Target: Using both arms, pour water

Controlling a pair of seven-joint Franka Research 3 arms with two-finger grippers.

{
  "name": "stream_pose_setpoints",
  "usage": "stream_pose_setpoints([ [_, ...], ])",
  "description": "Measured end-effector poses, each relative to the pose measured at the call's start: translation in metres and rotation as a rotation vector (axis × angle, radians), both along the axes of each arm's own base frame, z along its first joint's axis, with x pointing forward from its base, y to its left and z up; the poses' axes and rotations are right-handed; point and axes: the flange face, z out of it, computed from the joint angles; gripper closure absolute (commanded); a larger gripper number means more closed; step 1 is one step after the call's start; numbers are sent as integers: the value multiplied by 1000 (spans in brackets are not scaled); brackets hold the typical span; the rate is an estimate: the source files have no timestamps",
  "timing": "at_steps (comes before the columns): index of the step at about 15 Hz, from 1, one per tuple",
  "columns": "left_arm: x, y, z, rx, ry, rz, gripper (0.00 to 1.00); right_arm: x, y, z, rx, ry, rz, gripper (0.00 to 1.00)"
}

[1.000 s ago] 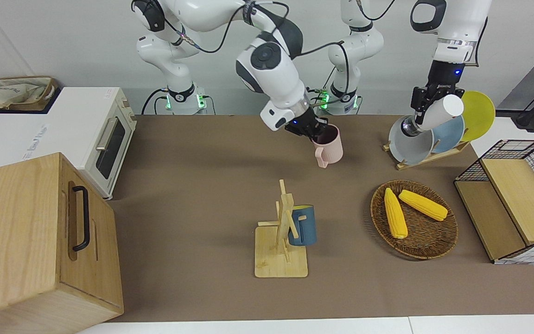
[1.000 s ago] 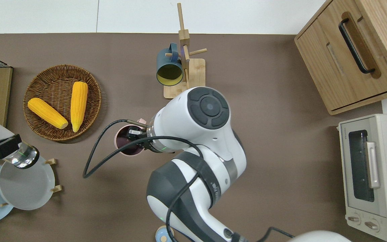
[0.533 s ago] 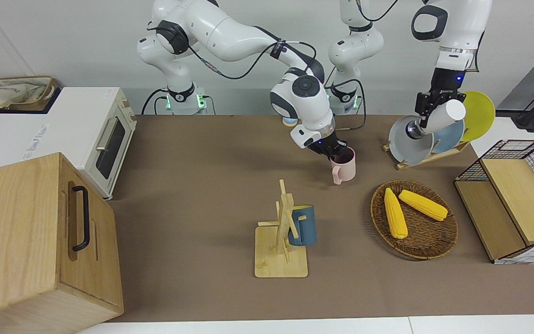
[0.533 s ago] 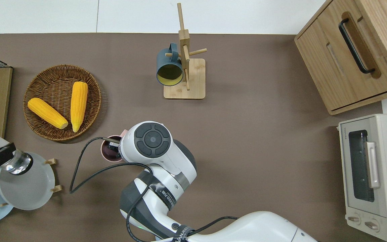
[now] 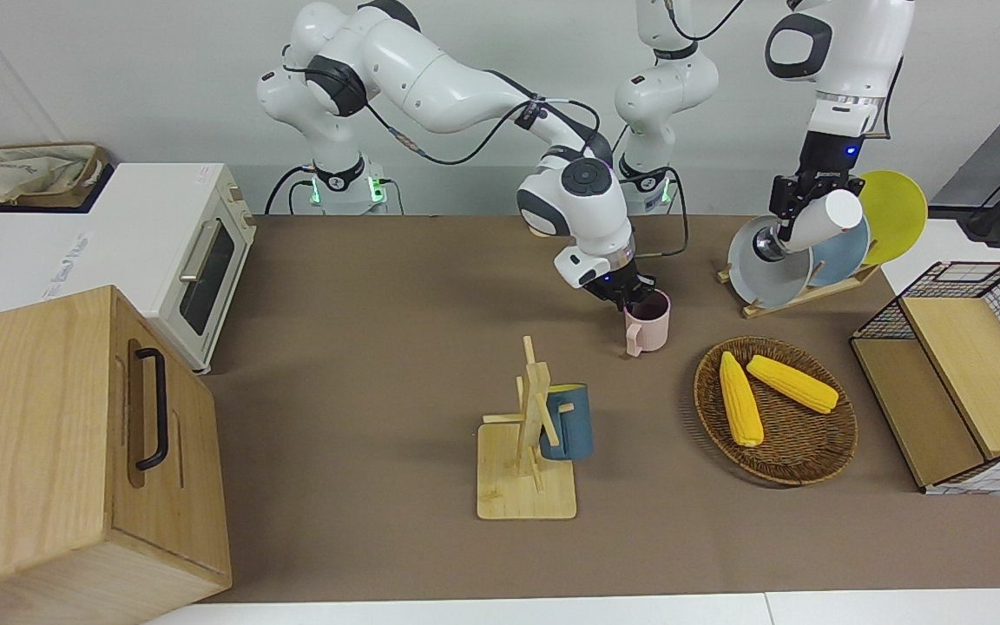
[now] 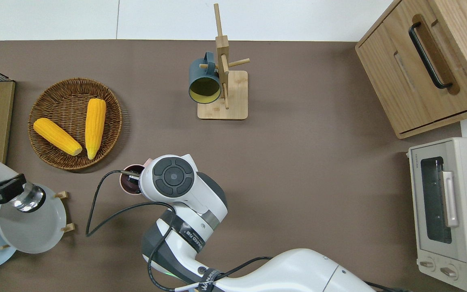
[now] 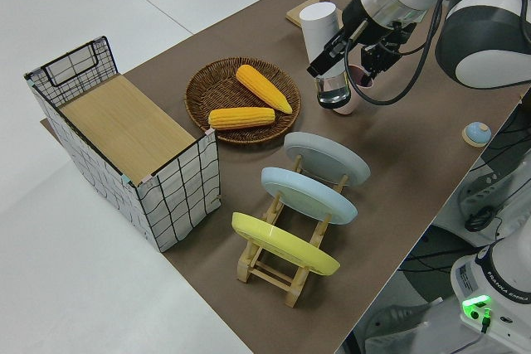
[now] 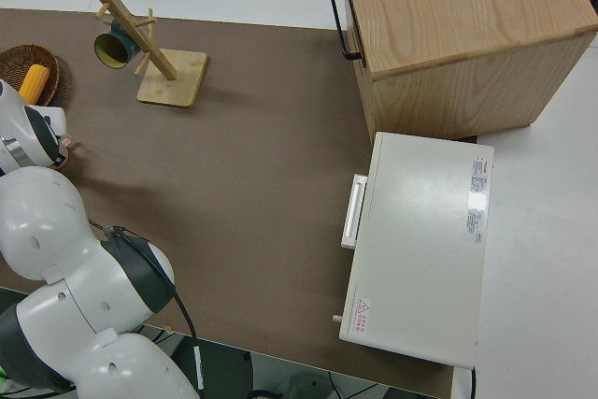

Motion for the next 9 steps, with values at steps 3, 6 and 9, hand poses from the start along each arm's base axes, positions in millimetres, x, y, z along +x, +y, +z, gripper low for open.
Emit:
stream_pose_setpoints([
  [3,1,-14,-5,-7,8,-24,1000,6,-1,1,3,-3,-7,13],
  [6,1,-16,-7,-9,13,-27,1000,12,-6,12,-41,23,2,13],
  [9,0,-16,-10,-10,18,-27,1000,24,-16,40,-80,46,7,13],
])
